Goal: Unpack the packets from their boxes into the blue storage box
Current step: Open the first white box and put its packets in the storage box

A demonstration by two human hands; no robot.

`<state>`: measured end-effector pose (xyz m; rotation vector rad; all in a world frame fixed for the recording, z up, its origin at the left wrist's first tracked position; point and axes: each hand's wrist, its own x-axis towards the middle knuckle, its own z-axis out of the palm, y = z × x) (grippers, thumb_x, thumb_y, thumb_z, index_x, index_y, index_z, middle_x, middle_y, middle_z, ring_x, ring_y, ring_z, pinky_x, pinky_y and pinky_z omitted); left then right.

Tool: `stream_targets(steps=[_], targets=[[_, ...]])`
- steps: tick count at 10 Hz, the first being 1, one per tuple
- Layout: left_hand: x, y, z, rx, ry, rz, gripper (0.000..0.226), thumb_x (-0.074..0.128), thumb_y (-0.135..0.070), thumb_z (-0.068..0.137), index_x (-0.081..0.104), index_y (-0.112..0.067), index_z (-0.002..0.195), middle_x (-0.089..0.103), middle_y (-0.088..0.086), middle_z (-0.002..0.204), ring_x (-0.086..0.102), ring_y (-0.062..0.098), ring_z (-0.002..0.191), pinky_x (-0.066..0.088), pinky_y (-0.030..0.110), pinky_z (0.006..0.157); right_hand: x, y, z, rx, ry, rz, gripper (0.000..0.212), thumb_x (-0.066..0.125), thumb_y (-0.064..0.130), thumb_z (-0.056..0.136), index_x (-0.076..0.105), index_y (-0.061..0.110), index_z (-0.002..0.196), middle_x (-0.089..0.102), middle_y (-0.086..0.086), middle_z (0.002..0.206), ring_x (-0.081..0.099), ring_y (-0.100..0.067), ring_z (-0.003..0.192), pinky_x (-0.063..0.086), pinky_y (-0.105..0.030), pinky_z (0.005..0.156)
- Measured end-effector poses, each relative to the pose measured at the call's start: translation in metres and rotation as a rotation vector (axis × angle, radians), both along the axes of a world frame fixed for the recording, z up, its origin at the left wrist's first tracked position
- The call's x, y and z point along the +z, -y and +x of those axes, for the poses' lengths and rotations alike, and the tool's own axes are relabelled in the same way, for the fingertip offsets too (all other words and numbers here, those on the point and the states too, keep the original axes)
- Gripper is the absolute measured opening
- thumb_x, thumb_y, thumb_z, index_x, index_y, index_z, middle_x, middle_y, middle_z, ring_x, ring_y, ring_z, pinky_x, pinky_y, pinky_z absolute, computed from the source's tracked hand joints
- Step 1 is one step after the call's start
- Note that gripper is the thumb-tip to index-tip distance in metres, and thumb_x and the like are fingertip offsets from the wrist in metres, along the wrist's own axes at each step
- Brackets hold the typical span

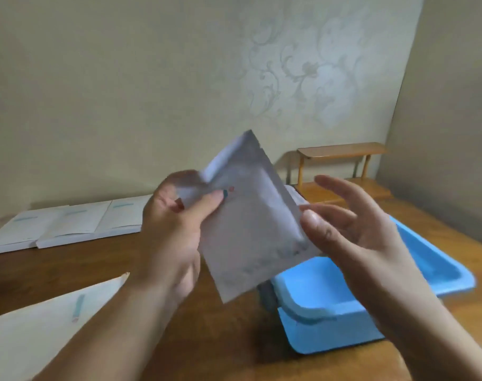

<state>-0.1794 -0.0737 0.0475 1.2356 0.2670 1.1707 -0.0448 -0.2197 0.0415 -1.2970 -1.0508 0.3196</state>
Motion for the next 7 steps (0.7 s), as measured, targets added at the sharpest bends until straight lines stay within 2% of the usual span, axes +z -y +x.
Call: stream_targets(steps=[1, 2, 3, 4, 5, 6, 7], targets=[[-0.010, 0.020, 0.034, -0.004, 0.040, 0.004, 0.031, 0.068, 0.004, 0.082, 0.067, -0.013, 0.108, 0.075, 0.008, 0.104, 0.072, 0.021, 0.094, 0.056, 0.027, 0.071, 0.000, 0.015, 0.032, 0.065, 0.049, -0.140, 0.044, 0.077, 0.030, 0.080, 0.058, 0.032, 0.120, 0.077, 0.001, 0.088, 0.074, -0.019, 0.078, 0.059, -0.036, 0.060], [-0.024, 0.028, 0.043, -0.081, -0.158, 0.278, 0.027, 0.071, -0.021, 0.086, 0.068, -0.021, 0.112, 0.073, 0.005, 0.111, 0.069, 0.023, 0.105, 0.055, 0.035, 0.082, 0.010, 0.023, 0.078, -0.078, 0.139, -0.198, 0.024, 0.072, 0.013, 0.085, 0.066, 0.023, 0.106, 0.077, 0.003, 0.080, 0.072, -0.018, 0.068, 0.057, -0.032, 0.051], [-0.050, 0.024, 0.033, 0.059, -0.510, 0.674, 0.048, 0.063, -0.059, 0.085, 0.054, -0.031, 0.123, 0.067, -0.010, 0.117, 0.062, 0.014, 0.114, 0.048, 0.026, 0.093, 0.023, 0.027, 0.128, -0.120, 0.341, -0.365, 0.020, 0.071, 0.006, 0.086, 0.067, 0.024, 0.093, 0.074, 0.002, 0.072, 0.067, -0.022, 0.058, 0.057, -0.033, 0.048], [-0.073, 0.018, 0.020, 0.100, -0.685, 0.914, 0.071, 0.050, -0.077, 0.081, 0.043, -0.030, 0.134, 0.056, -0.018, 0.129, 0.051, 0.009, 0.128, 0.033, 0.024, 0.109, 0.025, 0.015, 0.155, 0.042, 0.617, -0.755, 0.028, 0.068, 0.011, 0.087, 0.063, 0.039, 0.087, 0.071, 0.011, 0.070, 0.067, -0.015, 0.049, 0.052, -0.022, 0.047], [-0.079, 0.012, 0.016, 0.082, -0.751, 1.104, 0.076, 0.044, -0.086, 0.075, 0.048, -0.031, 0.128, 0.051, -0.018, 0.134, 0.041, 0.013, 0.139, 0.018, 0.052, 0.119, 0.008, -0.014, 0.154, 0.248, 0.710, -1.053, 0.023, 0.062, 0.016, 0.091, 0.060, 0.039, 0.086, 0.070, 0.015, 0.078, 0.070, -0.016, 0.054, 0.053, -0.021, 0.052], [-0.074, 0.008, 0.018, 0.106, -0.791, 1.195, 0.069, 0.051, -0.087, 0.070, 0.055, -0.033, 0.113, 0.055, -0.021, 0.125, 0.042, 0.013, 0.137, 0.023, 0.061, 0.114, -0.015, -0.045, 0.147, 0.369, 0.845, -1.237, 0.020, 0.061, 0.017, 0.090, 0.060, 0.035, 0.097, 0.068, 0.004, 0.097, 0.071, -0.023, 0.070, 0.059, -0.034, 0.070], [-0.071, 0.004, 0.019, 0.104, -0.815, 1.238, 0.066, 0.056, -0.086, 0.067, 0.056, -0.032, 0.106, 0.056, -0.022, 0.121, 0.044, 0.012, 0.136, 0.023, 0.060, 0.115, -0.034, -0.067, 0.145, 0.404, 0.946, -1.287, 0.034, 0.068, 0.021, 0.086, 0.064, 0.021, 0.119, 0.067, -0.009, 0.112, 0.057, -0.020, 0.082, 0.052, -0.034, 0.078]])
